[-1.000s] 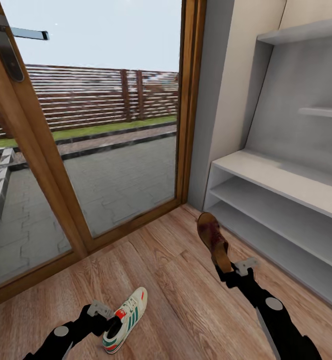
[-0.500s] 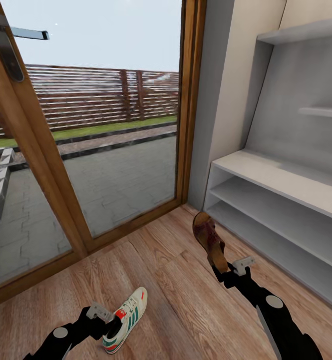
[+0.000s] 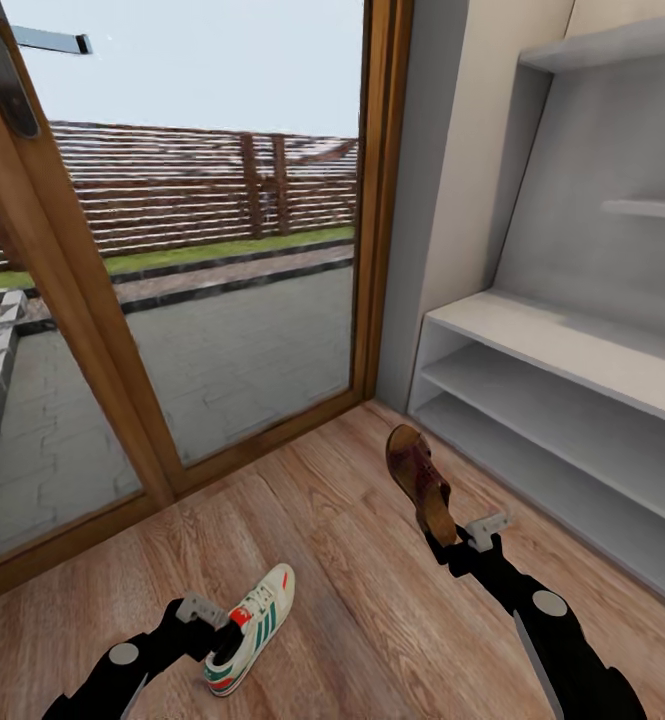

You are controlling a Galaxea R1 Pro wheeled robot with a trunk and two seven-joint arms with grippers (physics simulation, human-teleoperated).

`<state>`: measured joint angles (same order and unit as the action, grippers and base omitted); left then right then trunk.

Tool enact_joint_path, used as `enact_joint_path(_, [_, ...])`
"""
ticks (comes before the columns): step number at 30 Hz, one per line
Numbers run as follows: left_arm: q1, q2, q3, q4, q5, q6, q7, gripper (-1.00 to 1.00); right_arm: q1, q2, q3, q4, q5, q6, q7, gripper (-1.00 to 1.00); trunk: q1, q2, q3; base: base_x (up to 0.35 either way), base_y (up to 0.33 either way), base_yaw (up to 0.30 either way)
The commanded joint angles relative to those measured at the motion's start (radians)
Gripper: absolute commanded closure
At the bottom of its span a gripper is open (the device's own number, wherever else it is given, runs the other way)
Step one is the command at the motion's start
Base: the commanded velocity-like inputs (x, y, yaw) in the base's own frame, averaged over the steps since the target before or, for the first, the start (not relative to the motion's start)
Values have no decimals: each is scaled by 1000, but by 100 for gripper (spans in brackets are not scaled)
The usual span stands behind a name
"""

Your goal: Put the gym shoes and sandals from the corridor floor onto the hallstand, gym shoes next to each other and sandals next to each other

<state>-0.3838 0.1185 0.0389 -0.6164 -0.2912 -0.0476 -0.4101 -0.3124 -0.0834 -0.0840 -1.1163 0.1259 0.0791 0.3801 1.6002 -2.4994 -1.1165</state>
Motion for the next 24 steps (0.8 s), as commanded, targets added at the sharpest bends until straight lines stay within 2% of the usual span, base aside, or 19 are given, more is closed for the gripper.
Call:
enact_joint_path(1, [-1,0,4,0,-9,-10,-5,-100,0,1,-2,-2,6,5,6,100,0,-1,-6,0,0,0])
enact_joint_path(24, [-1,-1,3,1,-7,-30,-4,-100,0,1,-2,-3,4,4,6,100,11,-6,-132,0,0,0])
